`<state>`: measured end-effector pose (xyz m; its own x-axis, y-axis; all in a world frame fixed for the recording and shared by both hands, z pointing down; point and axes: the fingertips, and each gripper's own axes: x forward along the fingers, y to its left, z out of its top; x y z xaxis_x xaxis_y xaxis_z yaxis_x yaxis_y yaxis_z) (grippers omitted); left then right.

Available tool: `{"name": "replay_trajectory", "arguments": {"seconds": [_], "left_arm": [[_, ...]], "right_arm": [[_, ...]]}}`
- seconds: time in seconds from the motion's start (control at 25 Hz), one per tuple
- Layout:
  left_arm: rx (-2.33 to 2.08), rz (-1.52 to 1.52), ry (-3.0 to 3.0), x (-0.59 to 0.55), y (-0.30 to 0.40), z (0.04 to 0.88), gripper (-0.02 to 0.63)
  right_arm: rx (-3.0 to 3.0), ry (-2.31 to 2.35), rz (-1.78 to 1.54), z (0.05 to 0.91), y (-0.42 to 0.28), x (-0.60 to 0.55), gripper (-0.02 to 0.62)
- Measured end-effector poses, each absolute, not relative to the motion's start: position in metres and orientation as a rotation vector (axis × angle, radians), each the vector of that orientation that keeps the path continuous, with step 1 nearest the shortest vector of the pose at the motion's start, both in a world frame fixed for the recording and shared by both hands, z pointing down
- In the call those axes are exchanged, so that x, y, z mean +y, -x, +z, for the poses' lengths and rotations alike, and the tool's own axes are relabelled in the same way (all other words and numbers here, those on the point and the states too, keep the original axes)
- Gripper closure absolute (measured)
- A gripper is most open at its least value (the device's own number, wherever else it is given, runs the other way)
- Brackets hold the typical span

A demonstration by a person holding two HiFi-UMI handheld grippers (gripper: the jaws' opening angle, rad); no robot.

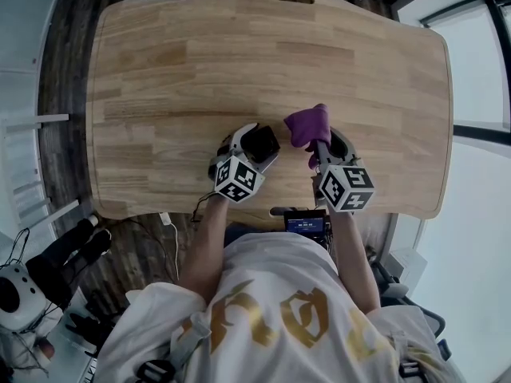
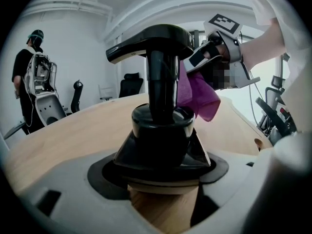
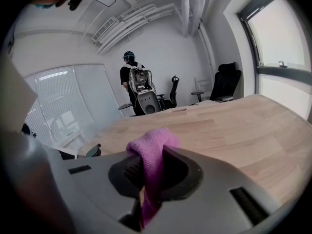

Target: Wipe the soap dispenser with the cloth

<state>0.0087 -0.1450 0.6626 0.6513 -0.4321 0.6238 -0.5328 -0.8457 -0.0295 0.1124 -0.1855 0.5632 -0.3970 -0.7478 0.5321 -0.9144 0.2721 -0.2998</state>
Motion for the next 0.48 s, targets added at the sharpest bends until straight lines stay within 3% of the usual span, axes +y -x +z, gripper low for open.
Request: {"name": "replay_trajectory", "arguments": {"seconds": [0.48], "left_arm": [[-0.836,0.861,-2.741,-0.163,0.012,0.621,0.242]], "right_arm": [[-2.303,-1.507,0.743,0.546,-0.105,-0.184,0.561]]}}
